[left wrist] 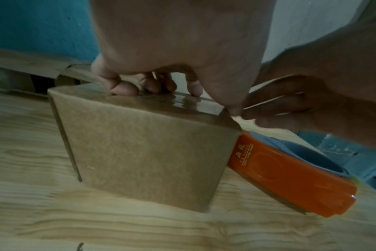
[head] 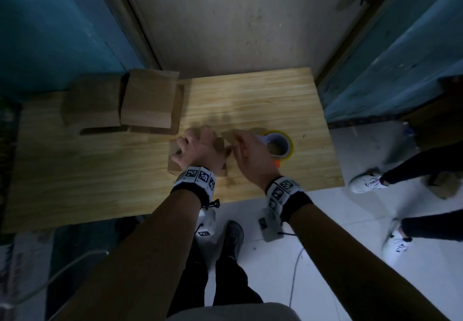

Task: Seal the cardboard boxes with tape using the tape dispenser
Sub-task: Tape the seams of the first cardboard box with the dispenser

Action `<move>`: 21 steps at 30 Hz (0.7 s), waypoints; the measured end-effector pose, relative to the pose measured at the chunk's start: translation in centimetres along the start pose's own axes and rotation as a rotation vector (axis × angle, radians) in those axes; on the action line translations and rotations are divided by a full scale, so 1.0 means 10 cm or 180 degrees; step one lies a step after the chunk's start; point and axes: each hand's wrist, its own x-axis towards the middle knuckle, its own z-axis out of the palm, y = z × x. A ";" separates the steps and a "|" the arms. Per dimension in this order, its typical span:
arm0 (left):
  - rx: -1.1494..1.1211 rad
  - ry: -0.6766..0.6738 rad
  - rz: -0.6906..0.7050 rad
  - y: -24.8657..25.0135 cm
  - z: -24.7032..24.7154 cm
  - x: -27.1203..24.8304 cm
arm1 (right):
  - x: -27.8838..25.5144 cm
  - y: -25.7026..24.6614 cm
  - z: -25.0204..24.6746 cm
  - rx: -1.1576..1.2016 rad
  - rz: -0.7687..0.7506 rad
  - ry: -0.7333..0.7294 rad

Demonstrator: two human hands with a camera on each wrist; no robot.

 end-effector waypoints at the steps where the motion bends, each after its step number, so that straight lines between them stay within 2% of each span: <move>1: -0.0076 0.0015 -0.0002 -0.01 -0.02 0.00 | 0.02 -0.07 0.11 0.0285 0.0032 0.0054; 5: -0.0298 0.0087 0.0045 -0.13 -0.06 0.06 | 0.06 -0.26 0.50 0.1017 0.0398 0.0203; 7: -0.0638 0.0174 0.0193 -0.24 -0.06 0.15 | 0.05 -0.27 0.61 0.1255 0.0612 0.0203; 11: -0.1523 0.0390 0.0484 -0.49 -0.08 0.22 | 0.00 -0.22 0.70 0.1238 0.1087 -0.0024; 15: -0.1032 0.0840 0.0198 -0.83 0.09 0.06 | -0.06 -0.17 0.80 0.1488 0.1118 0.0101; 16: -0.1176 0.0756 0.0077 -0.90 0.17 0.05 | -0.06 -0.17 0.83 0.1535 0.1155 0.0120; 19: -0.2478 0.0172 -0.0333 -1.00 0.32 0.04 | -0.04 -0.17 0.85 0.1715 0.1291 0.0093; 21: -0.2821 -0.0005 -0.0382 -0.99 0.32 0.04 | -0.03 -0.16 0.84 0.1923 0.1325 0.0104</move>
